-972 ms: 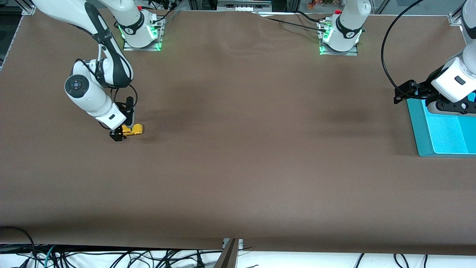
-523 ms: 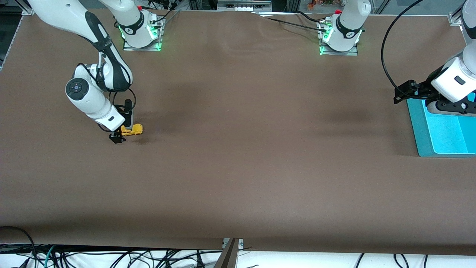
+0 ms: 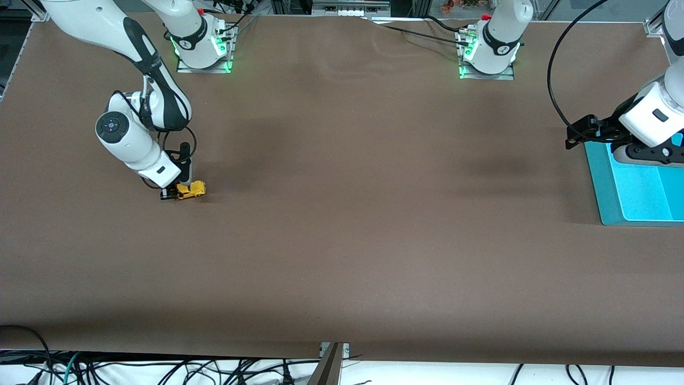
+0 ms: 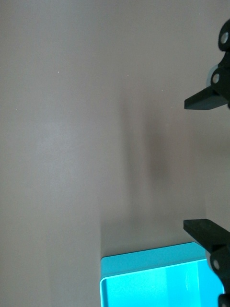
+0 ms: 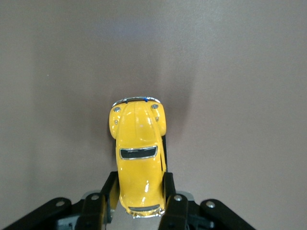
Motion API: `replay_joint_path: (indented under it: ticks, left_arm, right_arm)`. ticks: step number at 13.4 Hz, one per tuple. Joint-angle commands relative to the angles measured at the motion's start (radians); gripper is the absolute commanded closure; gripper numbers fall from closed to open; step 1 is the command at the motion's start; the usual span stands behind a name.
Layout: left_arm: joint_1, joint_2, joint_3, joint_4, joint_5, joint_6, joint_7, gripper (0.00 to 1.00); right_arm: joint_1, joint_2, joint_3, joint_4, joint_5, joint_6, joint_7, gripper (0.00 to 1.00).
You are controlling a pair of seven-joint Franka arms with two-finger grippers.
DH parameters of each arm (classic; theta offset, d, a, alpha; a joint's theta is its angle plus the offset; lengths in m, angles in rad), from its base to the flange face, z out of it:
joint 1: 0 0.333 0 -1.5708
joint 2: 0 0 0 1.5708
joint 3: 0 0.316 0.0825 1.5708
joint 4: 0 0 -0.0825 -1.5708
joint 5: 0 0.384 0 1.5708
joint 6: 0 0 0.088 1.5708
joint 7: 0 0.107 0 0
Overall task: Wind and store yellow beetle car
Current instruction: 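Close the right gripper on the yellow car's body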
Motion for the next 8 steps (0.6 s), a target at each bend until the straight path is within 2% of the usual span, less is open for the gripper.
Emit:
replay_joint_path:
  ticks: [1, 8]
  left_arm:
    - [0.004, 0.008, -0.007, 0.027, 0.007, -0.019, 0.001, 0.00]
    - [0.002, 0.008, -0.007, 0.027, 0.003, -0.031, -0.001, 0.00]
  right_arm:
    - [-0.010, -0.003, 0.004, -0.021, -0.004, 0.017, -0.009, 0.82]
    - [-0.286, 0.057, 0.004, -0.008, -0.008, 0.052, -0.165, 0.80]
